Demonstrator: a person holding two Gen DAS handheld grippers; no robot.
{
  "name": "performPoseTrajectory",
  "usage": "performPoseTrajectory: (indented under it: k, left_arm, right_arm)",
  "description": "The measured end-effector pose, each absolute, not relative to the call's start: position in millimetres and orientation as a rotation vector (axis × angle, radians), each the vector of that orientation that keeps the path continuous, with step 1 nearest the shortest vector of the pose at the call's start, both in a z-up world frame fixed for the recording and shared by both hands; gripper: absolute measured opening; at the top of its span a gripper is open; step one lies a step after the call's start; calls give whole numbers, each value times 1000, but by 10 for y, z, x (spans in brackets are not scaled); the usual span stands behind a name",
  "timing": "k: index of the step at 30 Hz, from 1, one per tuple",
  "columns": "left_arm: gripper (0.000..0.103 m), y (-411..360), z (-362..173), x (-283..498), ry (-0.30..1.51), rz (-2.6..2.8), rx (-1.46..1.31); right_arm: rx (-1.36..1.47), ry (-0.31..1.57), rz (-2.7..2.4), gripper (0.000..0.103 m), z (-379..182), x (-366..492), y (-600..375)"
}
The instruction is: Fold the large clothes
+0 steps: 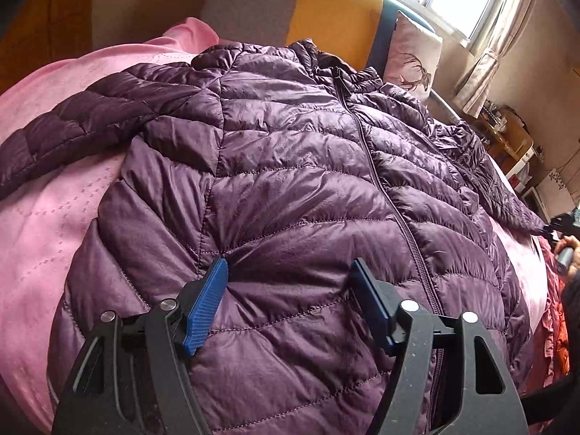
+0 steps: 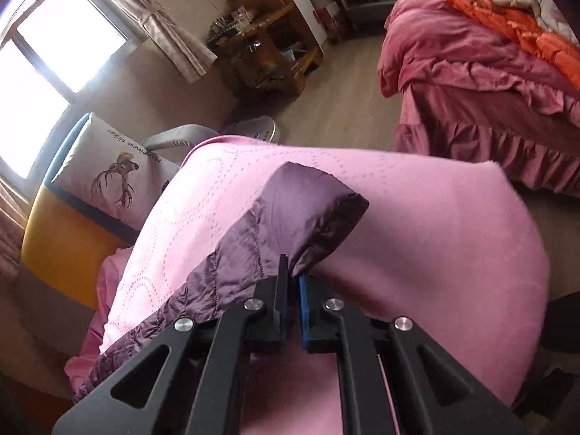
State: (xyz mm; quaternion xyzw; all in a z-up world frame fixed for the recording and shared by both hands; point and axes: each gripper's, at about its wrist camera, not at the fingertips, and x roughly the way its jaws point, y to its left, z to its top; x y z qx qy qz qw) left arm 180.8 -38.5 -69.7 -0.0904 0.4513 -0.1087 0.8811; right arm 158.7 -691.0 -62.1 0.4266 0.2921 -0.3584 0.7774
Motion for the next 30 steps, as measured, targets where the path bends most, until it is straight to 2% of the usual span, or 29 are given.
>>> performPoseTrajectory:
  k: [5,7,8,9,10,11,13,15,17,23,27,30]
  left_arm:
    - [71,-410,-726,1805,947,-226,-164]
    - [71,-393,-728,1809,951,-230,-158]
    - [71,-388,-718,1814,958,-232,-155]
    - [71,-381,-702,1816,962,-237,-159]
    - [72,-368,-676,1821,964,-248,-168]
    - [75,-354,-643,1828,963,-261,-178]
    - [75,-299,-536,1869,940,-283,-184]
    - [75,-251,-393,1923,891,-287,-174]
    - [79,-202,-286,1999,848,-293,-170]
    - [79,-118,-207,2266,777,-236,-133]
    - [79,16,-340,2371,780,-171,-138]
    - [79,132,-561,2384,831,-135,-174]
  right_arm:
    - [827,710,-897,4,-782,1034,-6711]
    - [833,765,-915,11,-953,948,-6650]
    - [834,768,-915,20,-986,925,-6615]
    - [830,756,-914,43,-973,890,-6573]
    - [820,747,-925,56,-934,862,-6531]
    - [799,727,-944,65,-867,827,-6479]
    - [700,686,-978,68,-652,793,-6300]
    - [617,640,-968,78,-453,845,-6062]
    - [564,637,-835,79,-323,1059,-5787]
    - [396,768,-260,79,-302,2291,-4491]
    - [307,813,-44,79,-369,3091,-3741]
    - [290,859,-3,79,-525,3565,-3543]
